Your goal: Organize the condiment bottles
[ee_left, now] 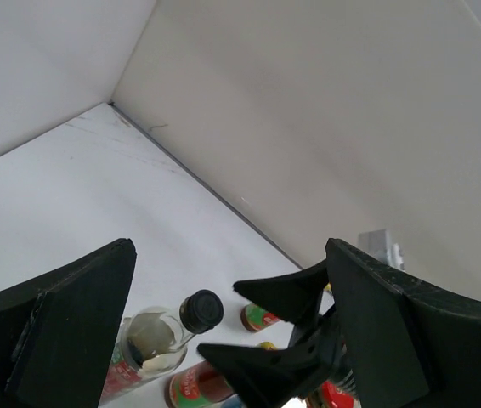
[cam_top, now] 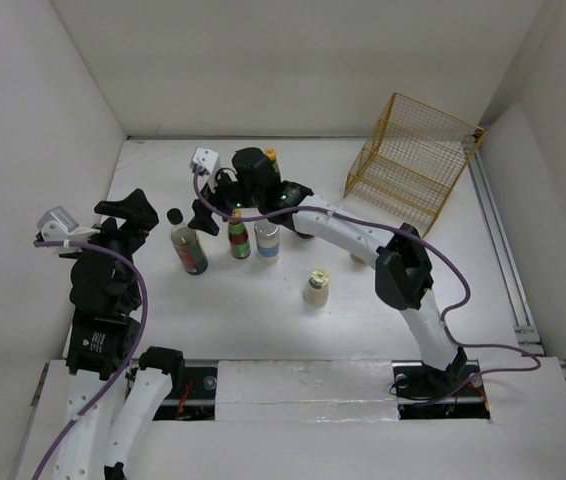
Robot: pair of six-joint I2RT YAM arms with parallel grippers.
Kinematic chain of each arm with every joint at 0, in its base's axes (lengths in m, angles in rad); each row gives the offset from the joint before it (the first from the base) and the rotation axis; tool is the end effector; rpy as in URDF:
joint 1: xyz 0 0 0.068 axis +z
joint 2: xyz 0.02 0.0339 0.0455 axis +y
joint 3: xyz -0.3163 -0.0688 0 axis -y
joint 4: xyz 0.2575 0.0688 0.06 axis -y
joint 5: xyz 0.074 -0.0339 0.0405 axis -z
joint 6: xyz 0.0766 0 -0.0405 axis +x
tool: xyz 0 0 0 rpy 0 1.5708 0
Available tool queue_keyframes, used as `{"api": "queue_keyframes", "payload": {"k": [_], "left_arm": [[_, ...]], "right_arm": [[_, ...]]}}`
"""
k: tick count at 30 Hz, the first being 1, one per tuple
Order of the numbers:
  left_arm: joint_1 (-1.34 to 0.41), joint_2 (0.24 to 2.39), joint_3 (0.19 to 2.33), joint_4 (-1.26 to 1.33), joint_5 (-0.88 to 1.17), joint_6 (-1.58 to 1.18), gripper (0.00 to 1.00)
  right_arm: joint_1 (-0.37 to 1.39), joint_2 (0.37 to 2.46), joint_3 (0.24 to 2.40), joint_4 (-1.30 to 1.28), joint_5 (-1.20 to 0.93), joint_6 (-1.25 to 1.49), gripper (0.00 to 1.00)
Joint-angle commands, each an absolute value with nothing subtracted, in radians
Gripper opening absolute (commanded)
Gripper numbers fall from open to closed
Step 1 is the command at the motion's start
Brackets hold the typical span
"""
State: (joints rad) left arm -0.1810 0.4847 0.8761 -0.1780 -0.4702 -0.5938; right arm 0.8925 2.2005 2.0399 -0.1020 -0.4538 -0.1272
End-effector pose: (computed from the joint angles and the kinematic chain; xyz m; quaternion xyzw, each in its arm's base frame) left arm 0.0990 0.0172 0.4447 -0.3026 0.5604 -0.1506 0.7561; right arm 0.3554 0.4945 0.3501 -0.4969 0.6081 0.3870 0.4833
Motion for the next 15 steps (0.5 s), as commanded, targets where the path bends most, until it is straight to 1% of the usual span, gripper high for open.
{"api": "queue_keyframes", "payload": {"k": [1, 6, 9, 13, 15], "left_arm": [[-0.176, 0.482, 0.885, -0.163, -0.489, -0.611, 0.9], [-0.176, 0.462, 0.876, -0.133, -0.457, -0.601, 0.9], [-0.176, 0.485, 0.876, -0.144, -0.433, -0.601, 0.9], [-0.176, 0.485, 0.876, -0.133, -0.433, -0.601, 0.9], [-0.176, 0.474, 0.876, -0.133, -0.433, -0.601, 0.9]], "right_arm": [[0.959, 2.186, 2.08, -0.147, -0.54, -0.244, 0.96], [0.969, 2.186, 2.056, -0.138, -0.564, -0.253, 0.96], [0.969, 2.195, 2.068, -0.118, -0.583, -0.239, 0.96], [0.969, 2.226, 2.077, -0.003, -0.592, -0.17, 0.96], [0.969, 2.259, 2.12, 0.028, -0.577, -0.14, 0.95]]}}
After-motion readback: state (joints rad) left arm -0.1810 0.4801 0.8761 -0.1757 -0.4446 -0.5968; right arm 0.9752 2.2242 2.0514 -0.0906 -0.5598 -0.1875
